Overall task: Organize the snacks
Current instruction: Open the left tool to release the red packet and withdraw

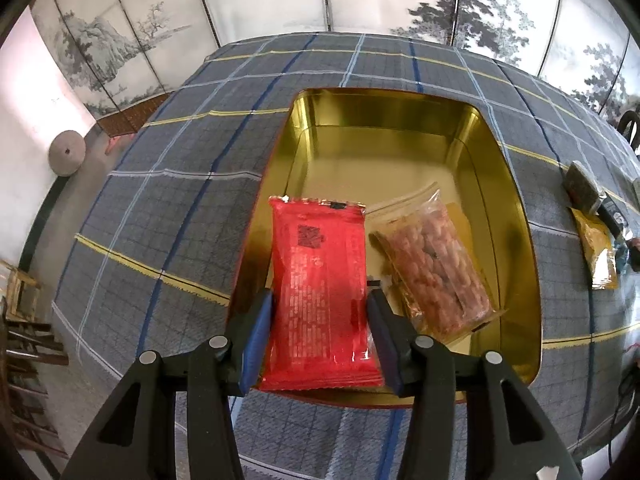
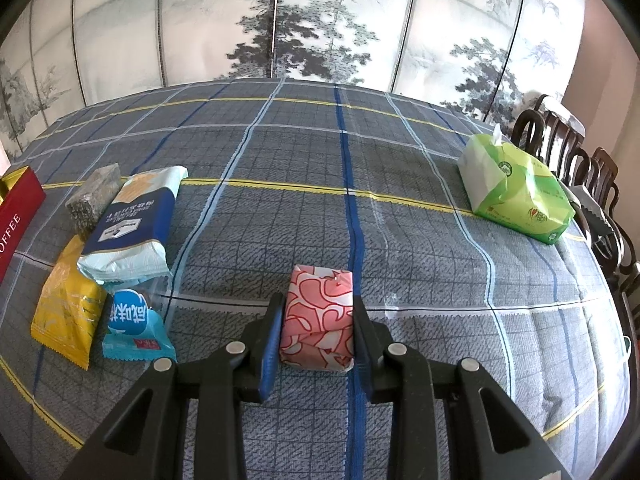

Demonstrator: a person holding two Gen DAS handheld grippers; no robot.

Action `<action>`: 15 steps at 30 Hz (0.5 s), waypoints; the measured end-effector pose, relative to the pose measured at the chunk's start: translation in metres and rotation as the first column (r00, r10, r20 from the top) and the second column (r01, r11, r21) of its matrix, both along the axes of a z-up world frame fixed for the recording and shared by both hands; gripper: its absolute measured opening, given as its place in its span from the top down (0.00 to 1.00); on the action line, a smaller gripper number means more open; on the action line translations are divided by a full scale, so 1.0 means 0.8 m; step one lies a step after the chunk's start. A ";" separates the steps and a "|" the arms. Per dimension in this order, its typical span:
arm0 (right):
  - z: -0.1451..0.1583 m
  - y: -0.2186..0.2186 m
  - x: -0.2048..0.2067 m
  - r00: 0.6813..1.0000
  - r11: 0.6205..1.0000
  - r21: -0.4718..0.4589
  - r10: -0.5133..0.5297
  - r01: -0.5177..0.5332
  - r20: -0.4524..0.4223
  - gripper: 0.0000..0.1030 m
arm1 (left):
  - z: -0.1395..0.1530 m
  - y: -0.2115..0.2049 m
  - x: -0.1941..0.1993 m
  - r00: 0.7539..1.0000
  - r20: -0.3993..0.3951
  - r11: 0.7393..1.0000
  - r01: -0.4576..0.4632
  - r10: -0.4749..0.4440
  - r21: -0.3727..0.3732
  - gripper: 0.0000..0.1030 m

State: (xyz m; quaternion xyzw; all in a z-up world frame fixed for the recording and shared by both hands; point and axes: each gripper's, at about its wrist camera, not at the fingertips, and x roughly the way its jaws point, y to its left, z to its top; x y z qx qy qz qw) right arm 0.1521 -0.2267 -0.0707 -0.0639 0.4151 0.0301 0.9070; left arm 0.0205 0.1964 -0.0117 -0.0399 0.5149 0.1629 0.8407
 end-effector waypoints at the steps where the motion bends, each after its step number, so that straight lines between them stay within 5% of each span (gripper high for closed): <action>1: -0.001 0.002 0.000 1.000 1.000 -0.001 -0.002 0.002 0.000 0.70 | -0.001 0.000 -0.001 1.000 0.000 1.000 0.002 -0.002 0.000 0.55; 15: 0.001 0.013 -0.002 0.999 0.998 -0.042 -0.040 0.040 -0.017 0.70 | 0.005 -0.006 -0.009 0.999 0.024 1.000 0.029 -0.029 0.006 0.40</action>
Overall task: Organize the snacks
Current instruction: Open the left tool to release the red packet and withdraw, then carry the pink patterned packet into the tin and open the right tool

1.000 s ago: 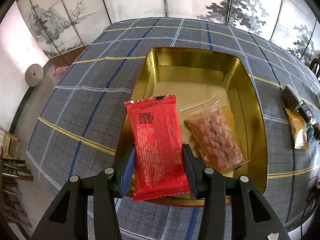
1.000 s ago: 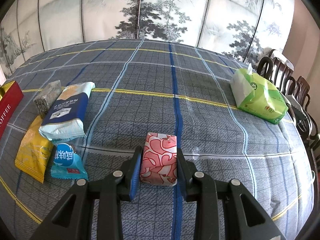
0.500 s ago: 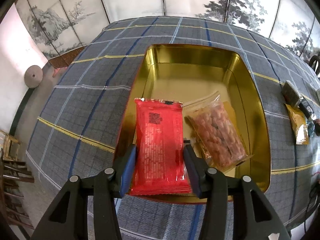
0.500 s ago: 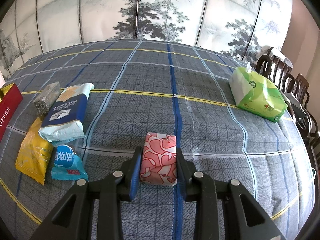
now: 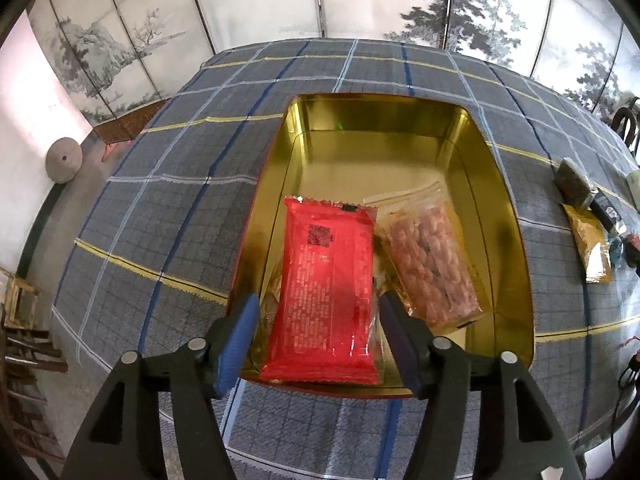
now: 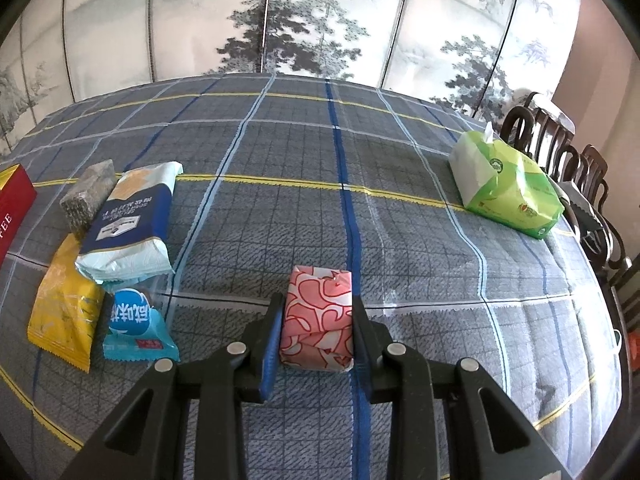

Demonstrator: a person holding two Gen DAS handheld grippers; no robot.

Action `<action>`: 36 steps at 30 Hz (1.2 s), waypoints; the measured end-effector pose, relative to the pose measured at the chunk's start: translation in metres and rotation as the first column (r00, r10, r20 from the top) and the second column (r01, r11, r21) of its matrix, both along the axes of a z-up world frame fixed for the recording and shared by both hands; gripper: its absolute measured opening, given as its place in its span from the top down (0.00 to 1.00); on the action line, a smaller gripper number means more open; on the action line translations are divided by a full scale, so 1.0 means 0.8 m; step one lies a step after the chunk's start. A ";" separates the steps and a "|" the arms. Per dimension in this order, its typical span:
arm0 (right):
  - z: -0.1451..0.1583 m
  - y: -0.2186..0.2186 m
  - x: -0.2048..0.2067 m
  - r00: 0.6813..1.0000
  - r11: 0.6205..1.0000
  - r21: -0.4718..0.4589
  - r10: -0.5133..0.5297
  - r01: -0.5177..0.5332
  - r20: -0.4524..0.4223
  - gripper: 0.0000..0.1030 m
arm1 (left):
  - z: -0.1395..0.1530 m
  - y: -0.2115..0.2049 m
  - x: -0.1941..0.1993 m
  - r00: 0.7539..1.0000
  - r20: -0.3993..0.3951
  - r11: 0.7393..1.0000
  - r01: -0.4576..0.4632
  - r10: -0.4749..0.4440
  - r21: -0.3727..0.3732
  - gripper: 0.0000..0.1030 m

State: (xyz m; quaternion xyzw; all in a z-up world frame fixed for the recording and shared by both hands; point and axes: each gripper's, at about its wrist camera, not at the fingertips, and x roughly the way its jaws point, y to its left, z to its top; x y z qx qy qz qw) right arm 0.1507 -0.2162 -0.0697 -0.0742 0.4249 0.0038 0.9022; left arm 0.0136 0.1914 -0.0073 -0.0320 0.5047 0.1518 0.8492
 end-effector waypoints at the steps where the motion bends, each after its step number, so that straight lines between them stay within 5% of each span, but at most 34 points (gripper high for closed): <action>1: 0.000 0.001 0.000 1.000 1.000 -0.005 -0.001 0.001 -0.001 0.70 | 0.001 -0.001 -0.001 1.000 0.002 1.000 0.002 -0.002 0.004 0.39; 21: 0.013 0.012 -0.020 0.999 0.999 0.003 -0.040 0.040 -0.022 0.70 | 0.023 -0.009 -0.014 0.998 0.066 1.000 -0.007 0.006 0.007 0.17; 30: 0.043 0.010 -0.038 0.998 0.996 0.057 -0.064 0.063 0.017 0.70 | 0.033 0.004 -0.029 0.994 0.101 0.999 -0.043 0.044 -0.010 0.15; 36: 0.078 0.045 -0.050 0.998 0.994 0.109 0.013 -0.020 0.063 0.70 | 0.038 0.015 -0.038 0.989 0.119 0.996 -0.080 0.083 -0.032 0.13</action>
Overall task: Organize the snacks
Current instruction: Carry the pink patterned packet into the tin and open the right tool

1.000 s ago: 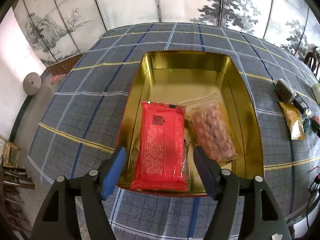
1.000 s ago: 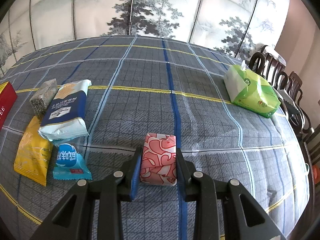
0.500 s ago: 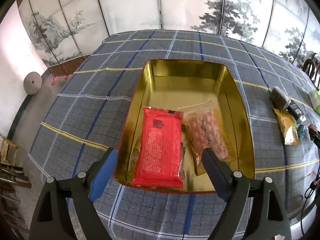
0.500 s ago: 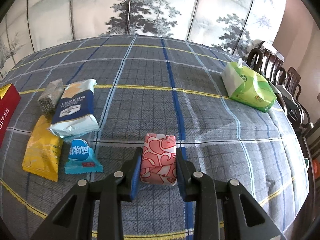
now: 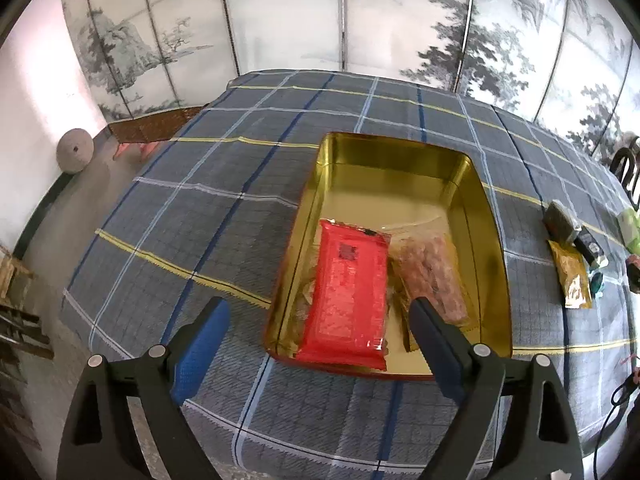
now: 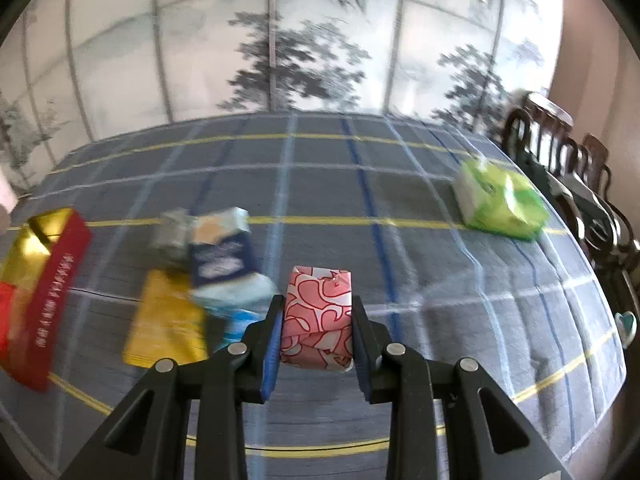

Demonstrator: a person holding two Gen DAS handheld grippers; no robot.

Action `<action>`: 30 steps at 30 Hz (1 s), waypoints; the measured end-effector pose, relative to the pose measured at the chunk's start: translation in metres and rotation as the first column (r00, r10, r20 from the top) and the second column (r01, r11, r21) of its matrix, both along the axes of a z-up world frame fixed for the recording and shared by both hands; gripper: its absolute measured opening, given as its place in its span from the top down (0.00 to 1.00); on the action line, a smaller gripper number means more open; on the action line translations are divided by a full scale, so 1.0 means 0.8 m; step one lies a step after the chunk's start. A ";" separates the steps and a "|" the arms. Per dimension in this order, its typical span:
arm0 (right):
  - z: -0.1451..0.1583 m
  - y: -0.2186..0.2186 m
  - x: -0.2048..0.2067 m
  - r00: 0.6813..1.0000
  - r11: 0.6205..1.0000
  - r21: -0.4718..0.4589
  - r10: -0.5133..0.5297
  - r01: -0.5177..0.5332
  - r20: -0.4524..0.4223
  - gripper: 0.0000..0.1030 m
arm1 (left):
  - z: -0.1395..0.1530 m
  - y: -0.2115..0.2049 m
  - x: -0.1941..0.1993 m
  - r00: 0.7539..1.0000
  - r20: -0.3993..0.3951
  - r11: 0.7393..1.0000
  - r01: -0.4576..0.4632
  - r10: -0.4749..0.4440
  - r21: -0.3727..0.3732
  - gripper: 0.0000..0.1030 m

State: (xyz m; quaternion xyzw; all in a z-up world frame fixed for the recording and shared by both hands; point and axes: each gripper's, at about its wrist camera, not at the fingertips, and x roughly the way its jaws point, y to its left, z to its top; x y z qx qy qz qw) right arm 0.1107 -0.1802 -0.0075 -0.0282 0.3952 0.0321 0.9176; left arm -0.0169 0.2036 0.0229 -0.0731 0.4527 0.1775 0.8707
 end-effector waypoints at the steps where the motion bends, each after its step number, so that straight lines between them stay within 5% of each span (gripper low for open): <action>1: 0.004 0.011 -0.002 1.000 1.000 0.005 0.023 -0.023 0.004 0.70 | 0.000 0.002 -0.002 1.000 0.001 1.000 -0.006 0.006 -0.005 0.13; 8: 0.016 0.098 -0.018 0.981 0.980 0.034 0.194 -0.194 0.013 0.70 | 0.006 0.012 -0.013 0.999 0.011 0.999 -0.036 0.036 -0.017 0.13; 15: 0.019 0.192 -0.044 0.928 0.927 0.051 0.372 -0.372 0.013 0.70 | 0.010 0.028 -0.027 0.997 0.019 0.997 -0.069 0.070 -0.031 0.12; 30: 0.006 0.304 -0.067 0.843 0.843 0.013 0.537 -0.537 -0.011 0.70 | 0.011 0.078 -0.058 0.984 0.010 0.983 -0.175 0.175 -0.048 0.11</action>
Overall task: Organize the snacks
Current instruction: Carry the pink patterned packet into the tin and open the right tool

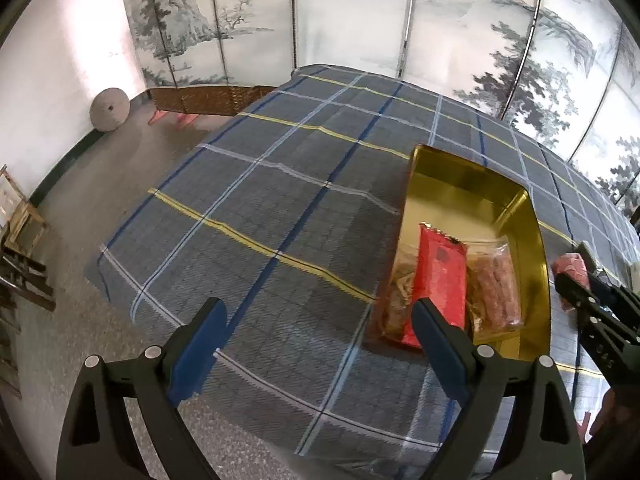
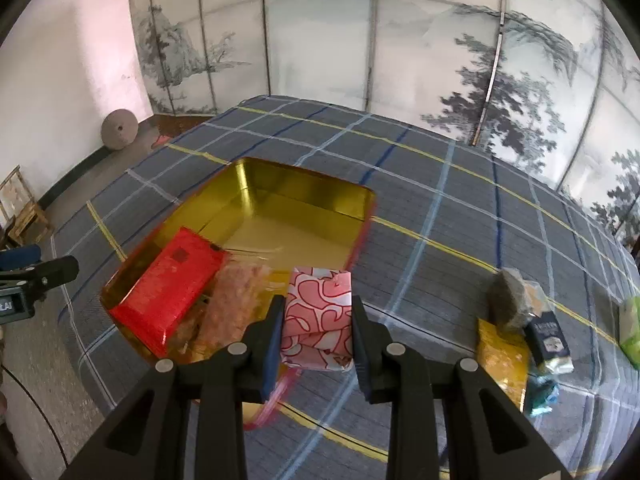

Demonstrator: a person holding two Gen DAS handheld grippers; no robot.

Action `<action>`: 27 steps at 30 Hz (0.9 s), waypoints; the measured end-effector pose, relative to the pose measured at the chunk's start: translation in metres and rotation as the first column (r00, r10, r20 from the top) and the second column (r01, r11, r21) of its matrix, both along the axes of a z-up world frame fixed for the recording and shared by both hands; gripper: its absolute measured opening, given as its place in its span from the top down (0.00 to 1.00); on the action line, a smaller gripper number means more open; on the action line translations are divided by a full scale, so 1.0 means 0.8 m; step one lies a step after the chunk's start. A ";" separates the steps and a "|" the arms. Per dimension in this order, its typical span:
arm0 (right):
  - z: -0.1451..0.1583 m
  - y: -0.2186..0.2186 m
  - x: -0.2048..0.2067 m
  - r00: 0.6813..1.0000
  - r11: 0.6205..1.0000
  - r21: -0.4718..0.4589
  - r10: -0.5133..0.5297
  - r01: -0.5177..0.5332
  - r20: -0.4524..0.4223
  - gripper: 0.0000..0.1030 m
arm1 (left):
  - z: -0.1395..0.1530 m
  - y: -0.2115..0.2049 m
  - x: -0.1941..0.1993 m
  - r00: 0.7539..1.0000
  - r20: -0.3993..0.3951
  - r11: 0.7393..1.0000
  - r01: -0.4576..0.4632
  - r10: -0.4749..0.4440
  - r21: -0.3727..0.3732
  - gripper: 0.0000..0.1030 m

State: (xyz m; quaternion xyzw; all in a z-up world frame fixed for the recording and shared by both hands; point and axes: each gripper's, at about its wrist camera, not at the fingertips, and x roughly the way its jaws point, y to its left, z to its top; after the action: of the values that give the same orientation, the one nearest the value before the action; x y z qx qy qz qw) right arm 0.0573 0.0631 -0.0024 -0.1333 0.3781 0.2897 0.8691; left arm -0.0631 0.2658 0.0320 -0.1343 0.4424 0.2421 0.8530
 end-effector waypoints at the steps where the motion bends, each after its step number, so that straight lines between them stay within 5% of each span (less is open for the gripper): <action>1: -0.002 0.007 0.000 1.000 1.000 -0.010 0.008 -0.008 0.001 0.70 | -0.001 0.002 -0.001 1.000 -0.001 1.000 -0.006 0.006 -0.003 0.11; 15: -0.027 0.047 -0.009 0.998 0.994 -0.093 0.056 -0.054 0.015 0.71 | -0.006 0.023 -0.016 0.999 -0.019 0.999 -0.044 0.043 -0.014 0.11; 27: -0.045 0.056 -0.020 0.996 0.994 -0.082 0.066 -0.071 -0.061 0.70 | -0.007 0.023 -0.019 0.998 -0.031 0.999 -0.049 0.048 -0.007 0.10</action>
State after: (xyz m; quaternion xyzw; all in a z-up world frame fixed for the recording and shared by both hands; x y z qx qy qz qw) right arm 0.0412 0.1080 -0.0381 -0.1744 0.4101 0.3069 0.8409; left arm -0.0780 0.2842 0.0265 -0.1446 0.4532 0.2630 0.8394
